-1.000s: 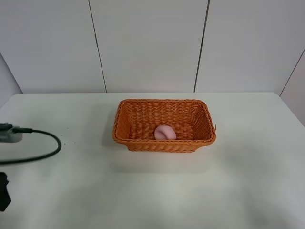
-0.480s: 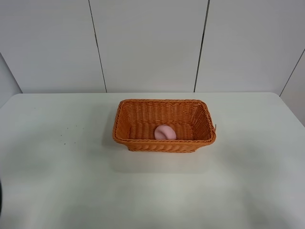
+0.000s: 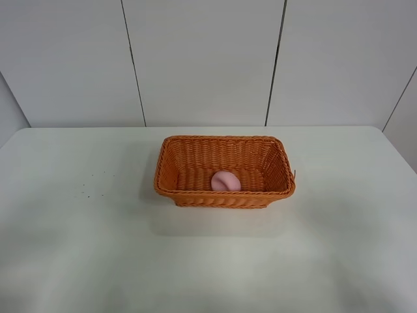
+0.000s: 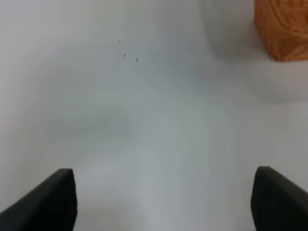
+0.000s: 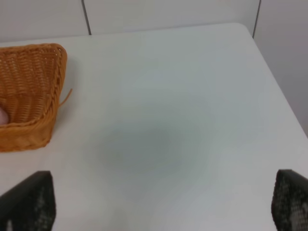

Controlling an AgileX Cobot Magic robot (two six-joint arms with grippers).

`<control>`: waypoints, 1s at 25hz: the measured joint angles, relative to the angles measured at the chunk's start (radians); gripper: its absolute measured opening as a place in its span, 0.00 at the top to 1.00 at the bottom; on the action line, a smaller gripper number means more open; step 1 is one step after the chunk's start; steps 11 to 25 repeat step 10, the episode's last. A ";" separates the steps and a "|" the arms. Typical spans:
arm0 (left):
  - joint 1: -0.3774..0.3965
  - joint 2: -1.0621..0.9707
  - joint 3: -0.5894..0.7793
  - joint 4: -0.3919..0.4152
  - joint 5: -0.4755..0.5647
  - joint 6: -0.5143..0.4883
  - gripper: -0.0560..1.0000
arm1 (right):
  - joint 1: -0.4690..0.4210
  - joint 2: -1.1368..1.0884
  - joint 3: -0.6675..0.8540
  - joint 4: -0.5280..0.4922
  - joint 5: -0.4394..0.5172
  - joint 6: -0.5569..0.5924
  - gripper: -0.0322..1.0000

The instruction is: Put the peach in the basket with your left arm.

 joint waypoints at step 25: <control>0.000 -0.004 0.000 0.000 0.000 0.000 0.15 | 0.000 0.000 0.000 0.000 0.000 0.000 0.30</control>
